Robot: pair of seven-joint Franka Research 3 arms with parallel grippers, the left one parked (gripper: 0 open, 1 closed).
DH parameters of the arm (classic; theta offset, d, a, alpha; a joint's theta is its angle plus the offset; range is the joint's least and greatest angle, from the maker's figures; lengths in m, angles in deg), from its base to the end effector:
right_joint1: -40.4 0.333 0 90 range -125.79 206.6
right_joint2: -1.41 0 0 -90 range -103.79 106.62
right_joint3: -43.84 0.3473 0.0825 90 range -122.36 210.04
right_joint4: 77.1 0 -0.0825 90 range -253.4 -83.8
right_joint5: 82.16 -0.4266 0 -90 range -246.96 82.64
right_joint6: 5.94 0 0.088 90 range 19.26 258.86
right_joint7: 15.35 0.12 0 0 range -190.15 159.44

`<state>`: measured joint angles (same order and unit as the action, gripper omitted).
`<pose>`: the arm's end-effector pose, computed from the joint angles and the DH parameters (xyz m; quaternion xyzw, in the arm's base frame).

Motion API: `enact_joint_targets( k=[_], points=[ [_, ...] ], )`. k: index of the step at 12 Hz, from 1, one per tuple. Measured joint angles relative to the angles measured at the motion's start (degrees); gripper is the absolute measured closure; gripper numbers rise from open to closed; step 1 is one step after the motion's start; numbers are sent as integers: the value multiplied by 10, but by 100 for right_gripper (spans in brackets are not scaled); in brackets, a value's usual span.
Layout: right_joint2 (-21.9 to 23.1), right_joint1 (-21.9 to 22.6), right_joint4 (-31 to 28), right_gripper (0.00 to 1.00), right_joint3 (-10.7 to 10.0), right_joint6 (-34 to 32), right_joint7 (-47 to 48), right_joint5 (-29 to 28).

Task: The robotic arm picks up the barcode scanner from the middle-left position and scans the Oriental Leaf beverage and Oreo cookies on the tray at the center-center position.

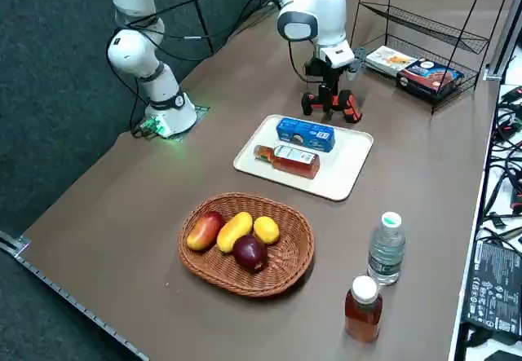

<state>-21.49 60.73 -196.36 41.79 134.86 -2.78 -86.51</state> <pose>0.5915 0.1961 0.2126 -0.9996 -0.0215 0.0156 0.0130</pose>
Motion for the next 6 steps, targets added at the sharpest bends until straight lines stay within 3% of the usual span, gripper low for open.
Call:
enact_joint_targets(
  k=[6],
  points=[
    [4,-2,56,0,-7,-75,-8,0]
  ],
)
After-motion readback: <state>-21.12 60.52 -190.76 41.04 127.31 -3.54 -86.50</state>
